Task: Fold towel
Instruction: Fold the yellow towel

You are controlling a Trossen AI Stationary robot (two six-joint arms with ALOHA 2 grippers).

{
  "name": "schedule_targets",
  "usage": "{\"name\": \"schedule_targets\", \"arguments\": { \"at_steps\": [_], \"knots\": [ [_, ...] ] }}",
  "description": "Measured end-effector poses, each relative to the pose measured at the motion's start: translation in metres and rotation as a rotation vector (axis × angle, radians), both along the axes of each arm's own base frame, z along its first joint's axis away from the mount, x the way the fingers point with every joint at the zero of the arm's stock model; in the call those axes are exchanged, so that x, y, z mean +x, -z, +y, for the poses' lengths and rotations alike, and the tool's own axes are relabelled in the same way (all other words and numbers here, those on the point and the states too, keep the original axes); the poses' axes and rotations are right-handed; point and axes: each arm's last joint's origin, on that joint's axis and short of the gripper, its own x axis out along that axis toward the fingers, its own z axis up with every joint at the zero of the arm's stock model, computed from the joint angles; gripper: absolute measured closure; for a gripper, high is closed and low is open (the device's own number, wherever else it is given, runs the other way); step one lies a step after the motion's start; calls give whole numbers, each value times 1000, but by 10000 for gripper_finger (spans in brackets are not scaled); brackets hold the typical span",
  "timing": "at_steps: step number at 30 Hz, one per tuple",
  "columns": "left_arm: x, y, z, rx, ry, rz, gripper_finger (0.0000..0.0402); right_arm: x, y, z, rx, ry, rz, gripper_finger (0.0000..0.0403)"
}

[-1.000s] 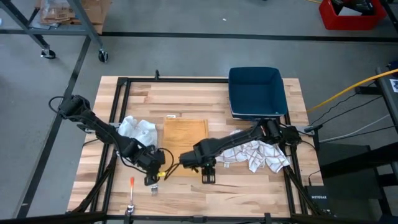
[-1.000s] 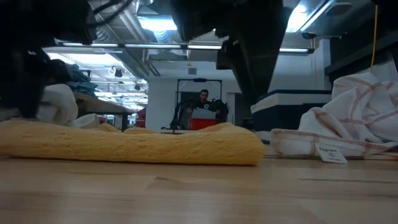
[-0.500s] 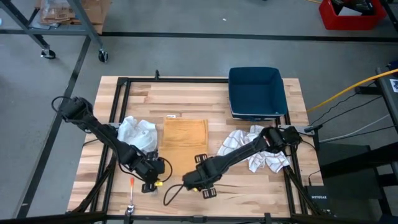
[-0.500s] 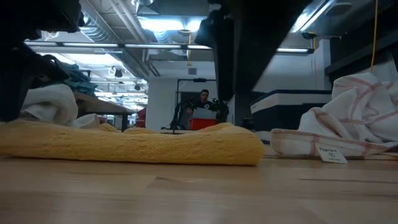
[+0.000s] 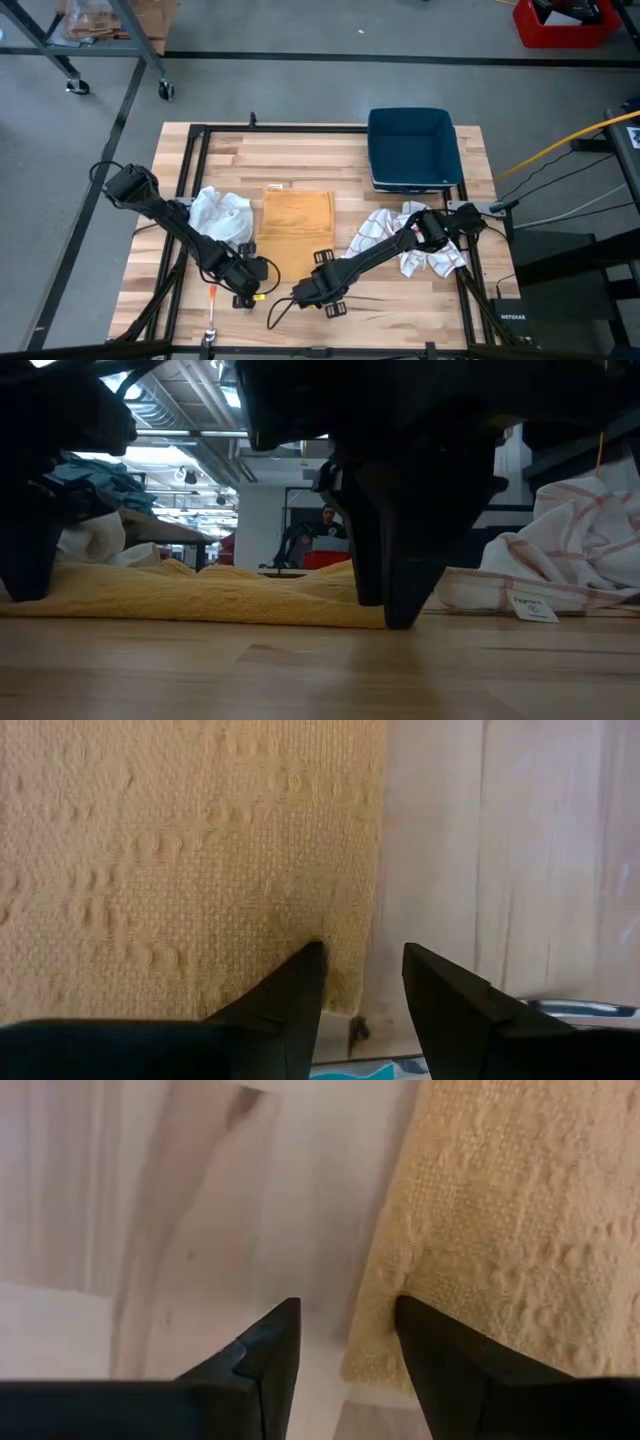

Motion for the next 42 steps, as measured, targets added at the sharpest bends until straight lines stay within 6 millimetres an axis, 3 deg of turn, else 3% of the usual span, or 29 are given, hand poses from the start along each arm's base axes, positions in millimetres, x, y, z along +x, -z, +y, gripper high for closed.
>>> {"name": "schedule_targets", "arguments": {
  "at_steps": [6, 14, 19, 31, 37, 42],
  "knots": [
    [0, 4, -1, 8, -19, 12, 297, -3, 2, -2, -18, 22, 24, 257],
    [4, -5, -10, -19, -1, -6, 394, -5, 1, 1, 70, 45, 73, 391],
    [2, -10, -22, -48, 48, -14, 397, -7, 0, 3, 158, 98, 119, 380],
    [-6, -13, -38, -127, 40, -34, 400, -12, -7, 28, 238, 60, 111, 398],
    [-6, -13, -38, -126, 57, -31, 379, -9, -7, 29, 257, 60, 83, 357],
    [-6, -14, -39, -137, 47, -39, 331, -9, -7, 30, 262, 79, 78, 307]
  ]
}}
